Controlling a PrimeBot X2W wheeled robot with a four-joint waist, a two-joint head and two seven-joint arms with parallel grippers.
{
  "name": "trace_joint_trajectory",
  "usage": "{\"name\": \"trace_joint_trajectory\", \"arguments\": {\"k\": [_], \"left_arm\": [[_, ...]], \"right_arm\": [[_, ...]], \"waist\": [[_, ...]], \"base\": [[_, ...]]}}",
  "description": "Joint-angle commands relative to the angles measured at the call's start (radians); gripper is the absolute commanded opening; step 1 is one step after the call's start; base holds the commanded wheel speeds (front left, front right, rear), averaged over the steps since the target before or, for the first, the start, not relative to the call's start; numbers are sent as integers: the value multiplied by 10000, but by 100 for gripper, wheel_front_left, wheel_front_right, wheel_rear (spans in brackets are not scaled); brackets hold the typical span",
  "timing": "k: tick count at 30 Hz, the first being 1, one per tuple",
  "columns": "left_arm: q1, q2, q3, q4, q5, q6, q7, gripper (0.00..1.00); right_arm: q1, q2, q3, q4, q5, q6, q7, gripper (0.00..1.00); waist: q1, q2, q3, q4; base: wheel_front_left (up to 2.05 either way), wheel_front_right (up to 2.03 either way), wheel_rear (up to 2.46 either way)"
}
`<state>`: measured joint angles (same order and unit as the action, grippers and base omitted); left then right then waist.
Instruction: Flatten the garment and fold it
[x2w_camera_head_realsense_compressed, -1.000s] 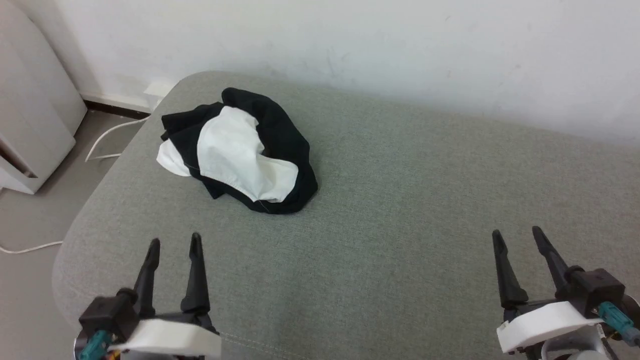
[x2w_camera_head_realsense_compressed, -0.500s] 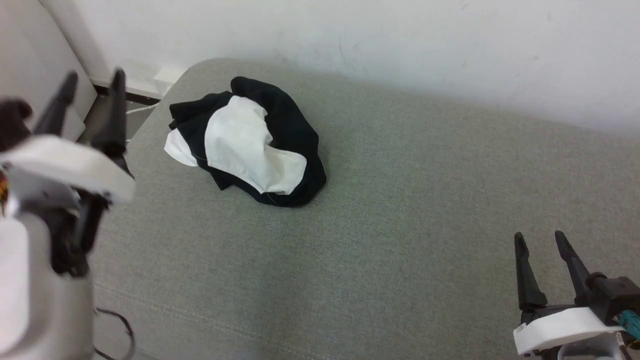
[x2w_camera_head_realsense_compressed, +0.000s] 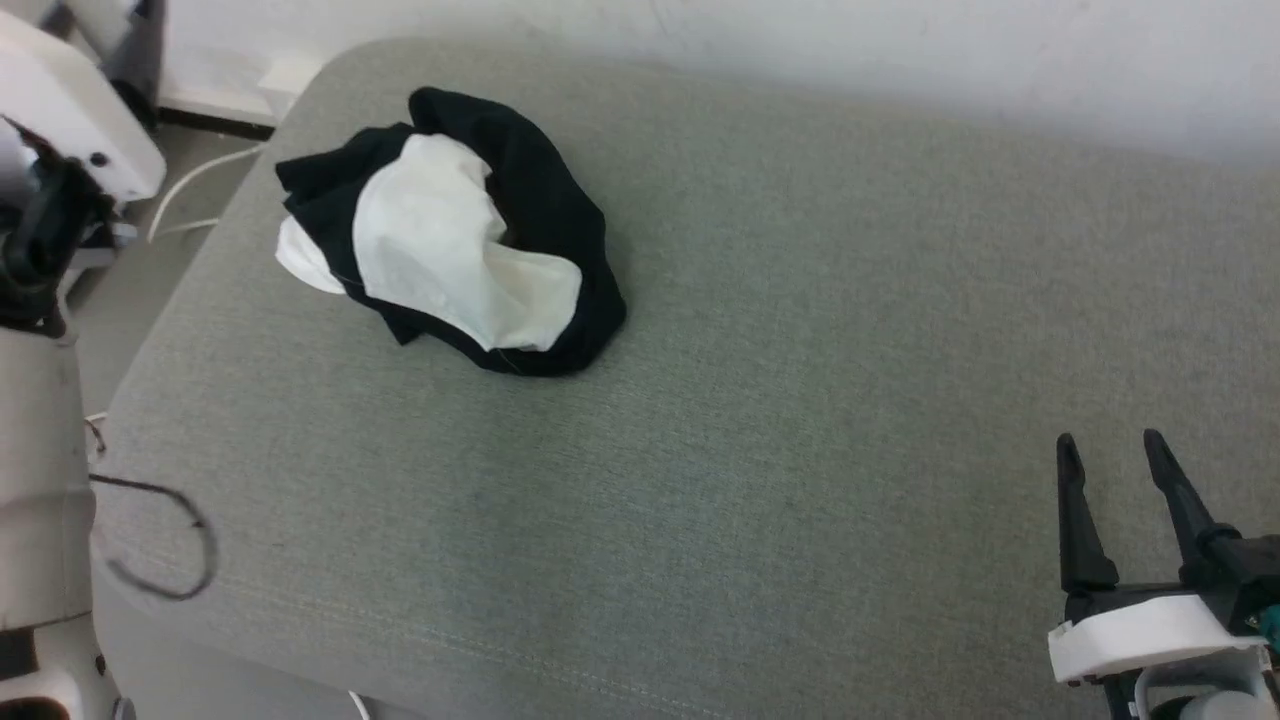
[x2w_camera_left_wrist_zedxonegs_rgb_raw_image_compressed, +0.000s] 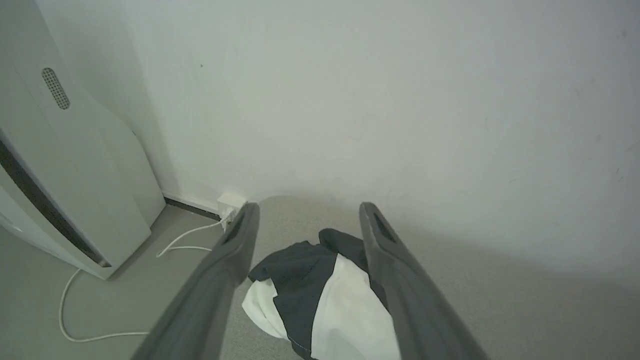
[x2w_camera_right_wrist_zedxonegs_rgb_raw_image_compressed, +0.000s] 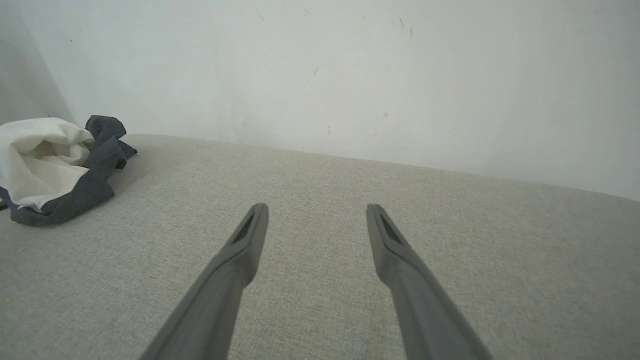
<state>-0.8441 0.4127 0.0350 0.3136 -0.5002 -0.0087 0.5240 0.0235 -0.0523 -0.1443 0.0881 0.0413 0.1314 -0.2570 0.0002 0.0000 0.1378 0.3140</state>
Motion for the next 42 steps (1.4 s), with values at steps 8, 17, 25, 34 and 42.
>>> {"name": "trace_joint_trajectory", "arguments": {"k": [8, 17, 25, 34, 42], "left_arm": [[-449, -78, -340, 946, -389, 64, 1539, 100], [-369, -140, -291, 1351, -752, 443, 2509, 100], [-177, -261, -290, 1690, -913, 883, 3098, 100], [-51, -278, -300, 2059, -820, 1225, 2944, 100], [-56, -277, -254, 2448, -1072, 586, 2274, 0]], "right_arm": [[-458, 20, -42, -304, -327, -7, -47, 100], [-900, 20, -325, -633, -626, -7, -47, 100], [-1058, 20, -576, -928, -754, -7, -47, 100], [-1240, 20, -674, -1134, -860, -7, -47, 100], [-1338, 20, -734, -1091, -934, -7, -47, 100]], "waist": [[-2, 0, 1331, -666], [-2, 0, 2464, -1185], [-2, 0, 3233, -1451], [-2, 0, 3790, -1544], [-2, 0, 3805, -1595]], "base": [[0, 0, 0], [0, 0, 0], [0, 0, 0], [0, 0, 0], [0, 0, 0]]}}
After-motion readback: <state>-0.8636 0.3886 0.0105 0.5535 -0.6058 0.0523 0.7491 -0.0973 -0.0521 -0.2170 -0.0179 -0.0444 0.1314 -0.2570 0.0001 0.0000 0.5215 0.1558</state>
